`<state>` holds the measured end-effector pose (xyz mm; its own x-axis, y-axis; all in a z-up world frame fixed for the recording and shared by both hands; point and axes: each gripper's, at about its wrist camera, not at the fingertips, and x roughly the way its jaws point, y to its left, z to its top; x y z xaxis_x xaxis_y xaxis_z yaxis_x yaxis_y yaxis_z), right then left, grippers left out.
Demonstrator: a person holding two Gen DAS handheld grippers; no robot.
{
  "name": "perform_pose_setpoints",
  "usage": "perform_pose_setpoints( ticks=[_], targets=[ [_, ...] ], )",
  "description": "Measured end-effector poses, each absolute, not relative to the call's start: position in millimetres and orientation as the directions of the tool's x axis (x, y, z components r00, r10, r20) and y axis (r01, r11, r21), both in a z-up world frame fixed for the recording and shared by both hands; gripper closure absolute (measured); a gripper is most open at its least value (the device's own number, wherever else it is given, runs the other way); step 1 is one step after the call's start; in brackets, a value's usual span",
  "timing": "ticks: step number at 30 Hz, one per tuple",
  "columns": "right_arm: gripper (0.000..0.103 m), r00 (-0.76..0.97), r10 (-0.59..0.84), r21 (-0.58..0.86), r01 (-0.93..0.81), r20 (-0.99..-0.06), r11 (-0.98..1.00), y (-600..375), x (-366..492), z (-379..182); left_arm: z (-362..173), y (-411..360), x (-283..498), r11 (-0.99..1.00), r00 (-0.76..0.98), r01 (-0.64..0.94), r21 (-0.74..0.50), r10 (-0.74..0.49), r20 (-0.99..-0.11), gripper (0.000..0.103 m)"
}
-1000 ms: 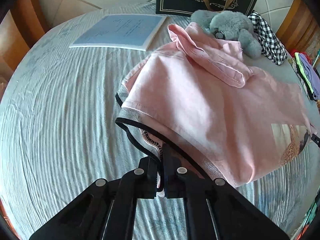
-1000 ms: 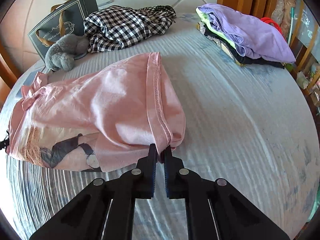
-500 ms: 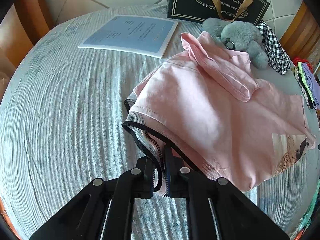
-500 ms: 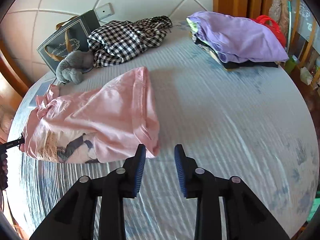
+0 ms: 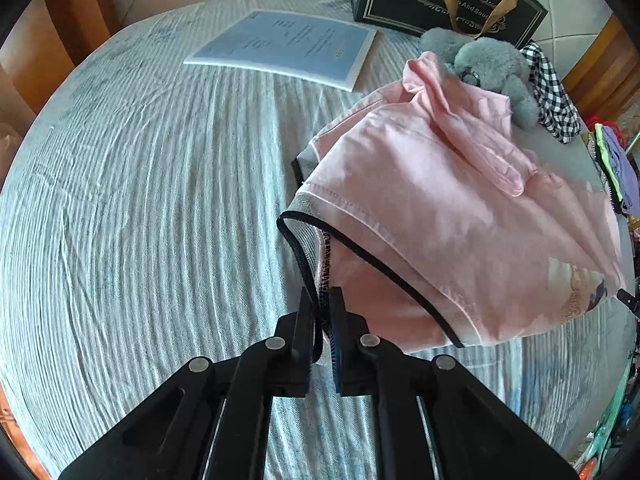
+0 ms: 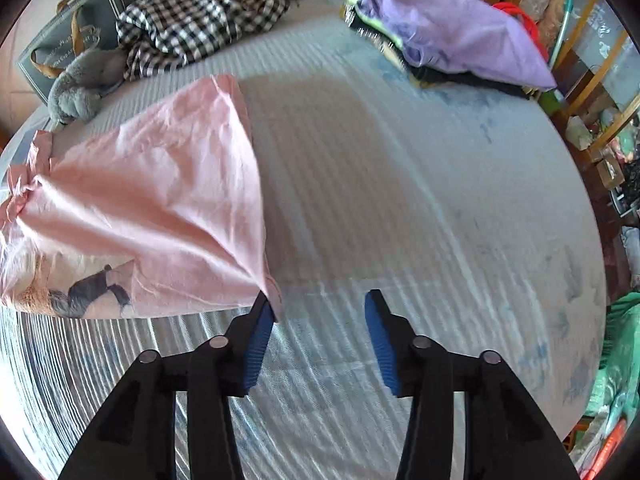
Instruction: Fold clothes
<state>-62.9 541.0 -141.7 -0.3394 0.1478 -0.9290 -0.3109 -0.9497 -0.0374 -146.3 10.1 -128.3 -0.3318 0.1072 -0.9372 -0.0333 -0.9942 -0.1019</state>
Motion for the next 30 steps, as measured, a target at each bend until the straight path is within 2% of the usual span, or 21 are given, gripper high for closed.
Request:
perform_pose_setpoints(
  ticks=[1,3,4,8,11,16,20,22,24,25,27,28,30],
  targets=[
    [0.055,-0.374,0.132,-0.011,-0.308,-0.918,-0.951,542,-61,-132,-119,13,-145,-0.994,-0.360,-0.050,-0.101,0.112,-0.926,0.083],
    [0.055,-0.426,0.108,0.024,-0.293,-0.898,-0.956,542,-63,-116,-109,16,-152,-0.994,-0.406,-0.066,-0.083,0.103,-0.908,0.056],
    [0.055,-0.443,0.098,0.033,-0.277,-0.891,-0.960,541,-67,-112,-107,17,-158,-0.995,-0.425,-0.069,-0.070,0.093,-0.900,0.054],
    [0.053,-0.462,0.092,0.048,-0.284,-0.882,-0.958,540,-79,-114,-107,19,-191,-0.996,-0.473,-0.090,-0.026,0.066,-0.879,0.053],
    [0.046,-0.468,0.069,0.084,-0.299,-0.881,-0.951,544,-78,-121,-128,6,-223,-0.989,-0.455,-0.145,0.000,0.067,-0.888,0.053],
    [0.045,-0.445,0.042,0.091,-0.274,-0.895,-0.957,542,-77,-139,-155,17,-241,-0.973,-0.429,-0.233,-0.007,0.109,-0.897,0.053],
    [0.035,-0.458,0.014,0.118,-0.258,-0.889,-0.959,542,-76,-148,-167,22,-242,-0.968,-0.420,-0.250,0.004,0.105,-0.902,0.053],
    [0.030,-0.460,-0.002,0.131,-0.249,-0.888,-0.960,542,-79,-154,-167,22,-240,-0.971,-0.422,-0.240,0.003,0.102,-0.901,0.059],
    [0.026,-0.456,-0.004,0.130,-0.245,-0.890,-0.961,538,-83,-162,-165,19,-241,-0.976,-0.414,-0.218,0.001,0.092,-0.906,0.095],
    [0.026,-0.452,-0.002,0.125,-0.242,-0.892,-0.962,535,-86,-166,-165,17,-241,-0.979,-0.410,-0.205,0.000,0.086,-0.908,0.095],
    [0.053,-0.433,0.021,0.090,-0.234,-0.901,-0.968,527,-93,-171,-164,15,-240,-0.986,-0.398,-0.166,0.013,0.055,-0.916,0.096],
    [0.058,-0.423,0.058,0.051,-0.243,-0.904,-0.969,525,-96,-169,-163,14,-240,-0.988,-0.391,-0.152,0.019,0.042,-0.919,0.096],
    [0.058,-0.413,0.121,-0.007,-0.268,-0.903,-0.963,523,-99,-163,-156,14,-234,-0.989,-0.388,-0.148,0.011,0.048,-0.920,0.092]
  ],
)
